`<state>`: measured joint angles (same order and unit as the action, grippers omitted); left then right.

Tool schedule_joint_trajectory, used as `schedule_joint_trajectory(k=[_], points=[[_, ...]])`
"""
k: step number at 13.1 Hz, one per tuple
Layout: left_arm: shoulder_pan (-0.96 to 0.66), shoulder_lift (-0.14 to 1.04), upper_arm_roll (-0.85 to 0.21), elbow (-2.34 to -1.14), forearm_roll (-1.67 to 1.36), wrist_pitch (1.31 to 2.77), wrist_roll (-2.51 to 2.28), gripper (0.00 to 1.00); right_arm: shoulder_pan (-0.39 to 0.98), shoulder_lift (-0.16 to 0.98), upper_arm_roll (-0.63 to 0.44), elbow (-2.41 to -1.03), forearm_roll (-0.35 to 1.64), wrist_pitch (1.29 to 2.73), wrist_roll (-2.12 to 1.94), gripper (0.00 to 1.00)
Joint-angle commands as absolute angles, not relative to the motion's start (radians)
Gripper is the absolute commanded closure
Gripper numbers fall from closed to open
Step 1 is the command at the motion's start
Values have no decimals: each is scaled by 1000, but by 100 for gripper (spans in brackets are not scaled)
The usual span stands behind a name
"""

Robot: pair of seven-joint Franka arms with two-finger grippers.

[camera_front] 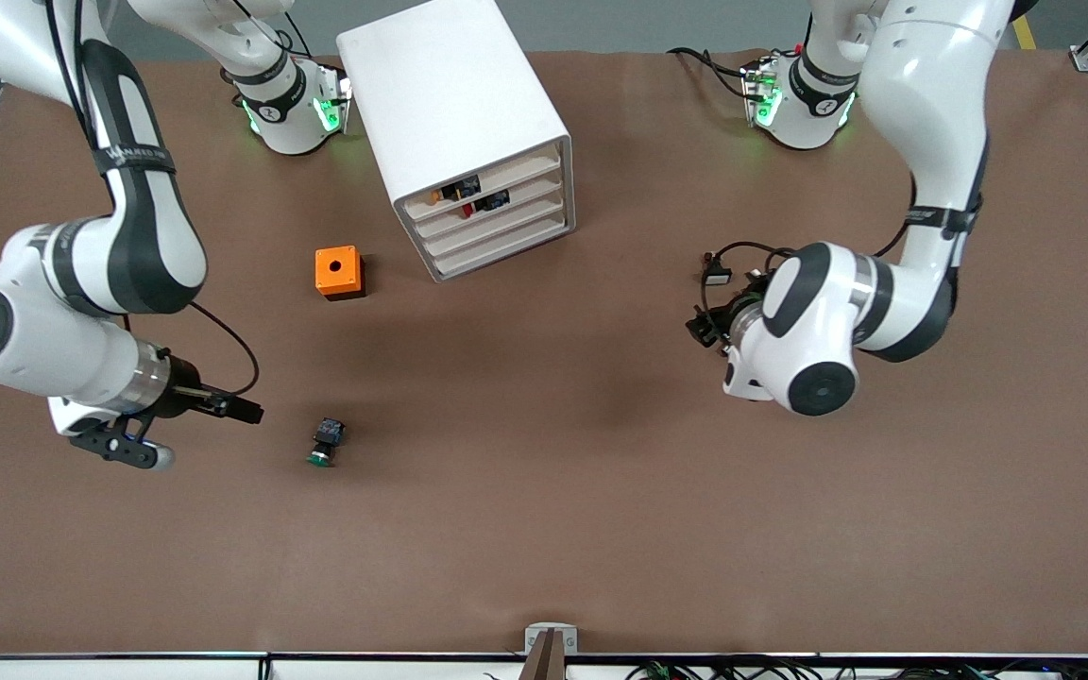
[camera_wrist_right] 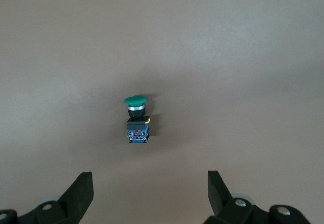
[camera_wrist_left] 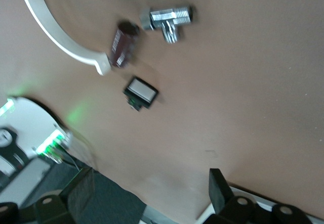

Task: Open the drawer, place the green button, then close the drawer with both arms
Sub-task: 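Grasp the green button with the right gripper while the left gripper grips the drawer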

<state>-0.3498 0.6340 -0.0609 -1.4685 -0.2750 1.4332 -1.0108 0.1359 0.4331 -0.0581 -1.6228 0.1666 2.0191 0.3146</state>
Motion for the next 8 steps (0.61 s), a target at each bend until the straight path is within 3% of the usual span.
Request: schedule_joint_trajectory(k=[1, 4, 8], points=[[-400, 724, -55, -1413, -386, 1414, -1187, 0, 129, 480, -57, -1606, 184, 2026, 333, 0], [-449, 817, -55, -1413, -596, 1457, -1351, 1, 129, 584, -55, -1603, 190, 2140, 339, 0], [-476, 906, -55, -1414, -838, 1502, -1630, 9, 172, 670, -54, -1601, 247, 2239, 354, 0]])
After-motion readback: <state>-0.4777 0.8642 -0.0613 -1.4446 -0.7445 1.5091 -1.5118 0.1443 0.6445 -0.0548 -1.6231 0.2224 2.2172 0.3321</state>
